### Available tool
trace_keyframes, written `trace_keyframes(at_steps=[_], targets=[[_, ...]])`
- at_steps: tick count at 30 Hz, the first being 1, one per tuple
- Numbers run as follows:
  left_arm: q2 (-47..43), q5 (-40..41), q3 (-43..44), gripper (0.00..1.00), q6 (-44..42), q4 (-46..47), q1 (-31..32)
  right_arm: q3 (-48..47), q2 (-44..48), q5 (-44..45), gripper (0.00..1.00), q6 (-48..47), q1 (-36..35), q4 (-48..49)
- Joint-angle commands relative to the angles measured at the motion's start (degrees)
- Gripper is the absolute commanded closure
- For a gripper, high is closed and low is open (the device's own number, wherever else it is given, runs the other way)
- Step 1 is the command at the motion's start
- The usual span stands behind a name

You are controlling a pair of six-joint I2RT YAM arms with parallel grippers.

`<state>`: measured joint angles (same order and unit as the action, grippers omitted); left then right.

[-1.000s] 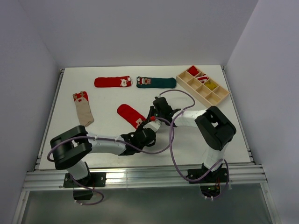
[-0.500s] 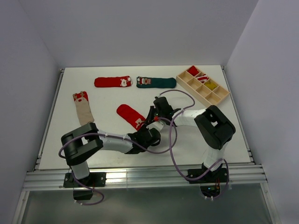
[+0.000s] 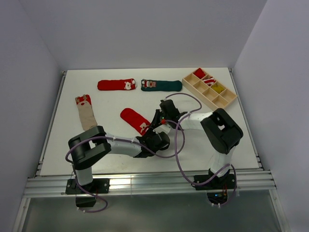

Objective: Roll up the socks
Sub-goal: Roll the sock at the center of the board.

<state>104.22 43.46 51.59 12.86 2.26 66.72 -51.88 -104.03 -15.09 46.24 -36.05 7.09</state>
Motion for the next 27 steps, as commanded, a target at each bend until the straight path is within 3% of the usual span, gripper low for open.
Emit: trace_keyframes(at_steps=[1,4,8,11,16,27], targets=[[3.6,-2.7,1.4,0.56,2.9,-6.9,-1.2,-0.2,-2.1,2.0,0.85,-1.0,-0.5,-4.5],[4.3,-4.5,2.3,0.64,4.1,-8.8,-1.5,-0.4,-2.0,1.9,0.85,-1.1,-0.4,-4.8],[4.6,-7.1,2.5,0.87,5.2,-9.6,-1.9,-0.5,-1.6,2.2,0.85,-1.6,-0.3,-5.2],[4.2,-8.8,2.6,0.99,5.8,-9.7,-2.3,-0.5,-1.0,2.2,0.85,-2.0,-0.2,-5.1],[1.3,-14.5,1.9,1.0,8.3,-8.6,-4.3,0.1,1.5,1.9,0.85,-3.4,0.2,-4.8],[-5.2,-46.0,-2.6,1.0,18.6,-2.8,-20.4,1.9,12.4,3.1,0.79,-6.4,1.6,-3.4]])
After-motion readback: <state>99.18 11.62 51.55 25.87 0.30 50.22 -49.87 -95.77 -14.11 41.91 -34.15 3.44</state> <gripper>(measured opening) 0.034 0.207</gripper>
